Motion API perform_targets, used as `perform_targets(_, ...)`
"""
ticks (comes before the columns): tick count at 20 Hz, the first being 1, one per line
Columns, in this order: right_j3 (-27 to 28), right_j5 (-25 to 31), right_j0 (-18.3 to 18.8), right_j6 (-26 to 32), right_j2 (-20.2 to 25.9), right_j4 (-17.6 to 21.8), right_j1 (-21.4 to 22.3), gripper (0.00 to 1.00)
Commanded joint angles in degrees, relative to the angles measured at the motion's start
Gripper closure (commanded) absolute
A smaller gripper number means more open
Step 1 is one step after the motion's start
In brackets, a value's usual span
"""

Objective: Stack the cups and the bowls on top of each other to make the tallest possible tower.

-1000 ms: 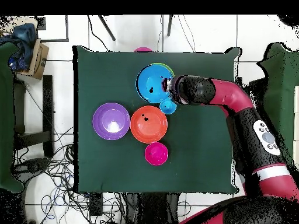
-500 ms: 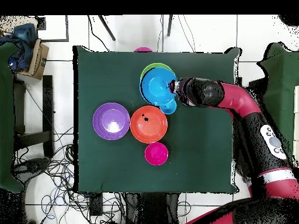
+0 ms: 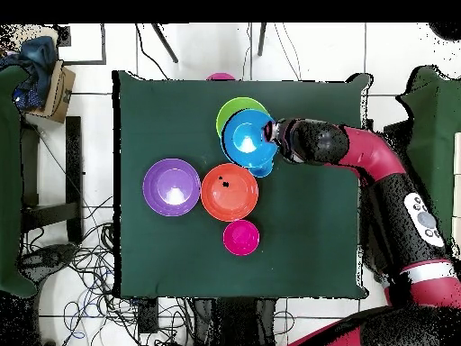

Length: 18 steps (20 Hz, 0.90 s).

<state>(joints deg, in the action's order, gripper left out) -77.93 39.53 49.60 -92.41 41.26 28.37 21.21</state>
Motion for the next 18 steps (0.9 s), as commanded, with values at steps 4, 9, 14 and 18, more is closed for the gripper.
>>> perform_targets(4,2.14,2.31,-0.45,10.11,0.80,1.64,-2.09,0.00)
perform_targets(9,2.08,3.34,-0.32,9.97,0.95,1.07,-1.45,0.00)
perform_targets(14,3.32,4.58,-1.93,7.88,0.71,0.05,-1.04,0.00)
perform_targets(18,6.83,5.66,-4.70,5.41,-0.47,-0.28,-1.89,0.00)
